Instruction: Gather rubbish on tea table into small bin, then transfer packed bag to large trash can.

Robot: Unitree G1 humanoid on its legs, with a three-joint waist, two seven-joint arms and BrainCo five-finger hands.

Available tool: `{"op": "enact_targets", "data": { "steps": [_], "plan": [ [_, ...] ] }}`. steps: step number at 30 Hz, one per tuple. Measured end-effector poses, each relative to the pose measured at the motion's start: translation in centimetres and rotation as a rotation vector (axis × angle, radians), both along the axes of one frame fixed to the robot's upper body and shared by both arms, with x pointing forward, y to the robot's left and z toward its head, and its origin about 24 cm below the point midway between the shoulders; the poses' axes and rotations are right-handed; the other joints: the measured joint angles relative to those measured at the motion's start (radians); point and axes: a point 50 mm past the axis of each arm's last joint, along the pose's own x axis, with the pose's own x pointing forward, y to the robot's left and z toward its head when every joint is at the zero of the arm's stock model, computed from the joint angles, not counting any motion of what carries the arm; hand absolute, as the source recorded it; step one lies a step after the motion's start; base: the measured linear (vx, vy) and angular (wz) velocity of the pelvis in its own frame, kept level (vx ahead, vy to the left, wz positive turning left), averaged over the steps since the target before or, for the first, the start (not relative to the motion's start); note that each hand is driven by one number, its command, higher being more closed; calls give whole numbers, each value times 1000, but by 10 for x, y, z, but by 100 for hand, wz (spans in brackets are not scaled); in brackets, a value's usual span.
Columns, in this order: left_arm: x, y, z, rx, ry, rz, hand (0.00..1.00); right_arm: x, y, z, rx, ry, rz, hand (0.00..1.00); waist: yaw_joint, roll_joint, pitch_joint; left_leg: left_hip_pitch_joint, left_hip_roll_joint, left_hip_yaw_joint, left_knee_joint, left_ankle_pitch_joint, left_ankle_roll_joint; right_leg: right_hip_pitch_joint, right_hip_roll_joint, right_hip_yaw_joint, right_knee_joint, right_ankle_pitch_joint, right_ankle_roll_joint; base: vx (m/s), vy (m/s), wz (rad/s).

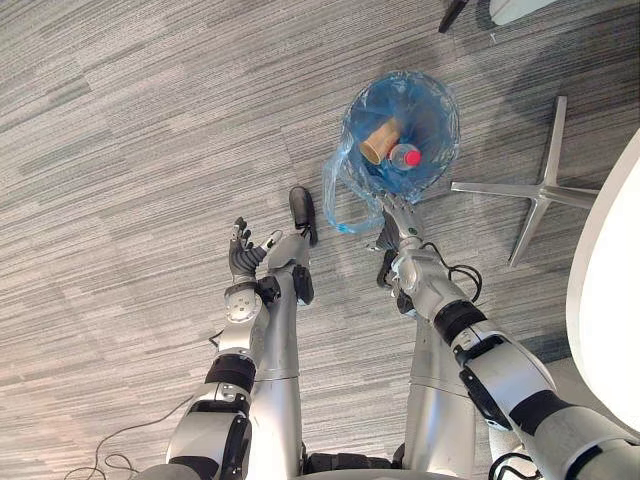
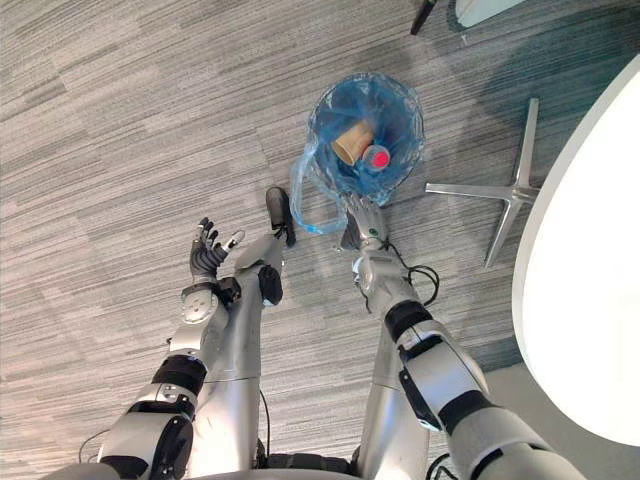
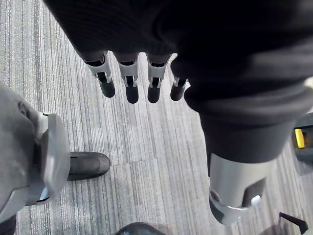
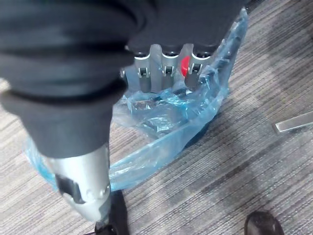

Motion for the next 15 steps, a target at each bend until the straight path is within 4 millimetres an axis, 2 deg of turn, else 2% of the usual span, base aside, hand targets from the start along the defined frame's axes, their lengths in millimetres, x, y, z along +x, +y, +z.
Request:
{"op": "enact_targets", "data": {
  "steps": [7,15],
  "plan": [
    [5,-4,1,-6,12,-8,0,-2,10,13,52,-70,46,0,12,0,0,3,3,0,1,0,0,3,2,0,0,1,-1,-15,-12,-1],
    [6,-4,1,-30,11,9,0,-2,14,18,81,-82,59,0,21,0,0,3,5,0,0,0,0,3,4,-2,-2,1,-1,-4,-4,0]
  ]
}}
